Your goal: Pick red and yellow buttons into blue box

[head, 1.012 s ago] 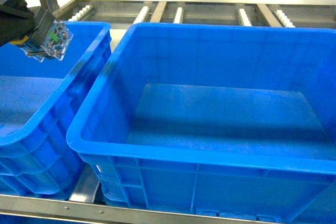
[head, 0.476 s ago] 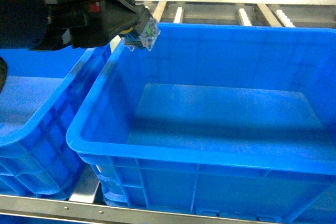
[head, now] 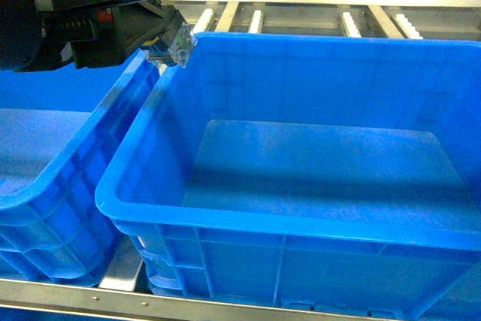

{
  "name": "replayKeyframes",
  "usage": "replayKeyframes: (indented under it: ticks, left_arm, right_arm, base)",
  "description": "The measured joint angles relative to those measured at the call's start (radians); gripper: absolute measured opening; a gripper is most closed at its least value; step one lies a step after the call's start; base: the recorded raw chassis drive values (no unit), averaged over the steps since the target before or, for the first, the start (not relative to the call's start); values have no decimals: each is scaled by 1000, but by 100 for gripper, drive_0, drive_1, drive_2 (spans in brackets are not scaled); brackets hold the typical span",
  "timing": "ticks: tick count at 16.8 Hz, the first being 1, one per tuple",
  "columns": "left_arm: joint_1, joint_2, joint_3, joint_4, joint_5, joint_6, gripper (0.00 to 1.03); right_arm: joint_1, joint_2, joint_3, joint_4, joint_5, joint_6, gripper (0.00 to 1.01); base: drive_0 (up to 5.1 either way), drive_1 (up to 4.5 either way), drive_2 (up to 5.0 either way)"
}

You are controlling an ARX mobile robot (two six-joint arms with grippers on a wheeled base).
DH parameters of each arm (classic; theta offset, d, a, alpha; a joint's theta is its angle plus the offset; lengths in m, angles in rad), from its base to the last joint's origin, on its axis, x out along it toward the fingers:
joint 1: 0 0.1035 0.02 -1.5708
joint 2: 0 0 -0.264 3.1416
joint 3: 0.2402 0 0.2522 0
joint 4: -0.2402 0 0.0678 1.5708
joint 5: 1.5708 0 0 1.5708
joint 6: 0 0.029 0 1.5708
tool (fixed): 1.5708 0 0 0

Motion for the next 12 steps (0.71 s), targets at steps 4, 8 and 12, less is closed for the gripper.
replayKeyframes:
  ticks: [4, 8, 12]
  left_arm:
    - [2, 0, -1, 4, 15, 1, 18]
    - [2, 0, -1, 4, 15, 2, 18]
    - [2, 0, -1, 4, 15, 3, 18]
  right_arm:
    - [-1, 5, 0, 10, 9, 3, 32]
    - [-2, 136, 73, 30, -3, -1, 32]
    - [19, 307, 215, 30, -3, -8, 32]
  base:
    - [0, 0, 0]
    - [0, 0, 0]
    - [0, 0, 0]
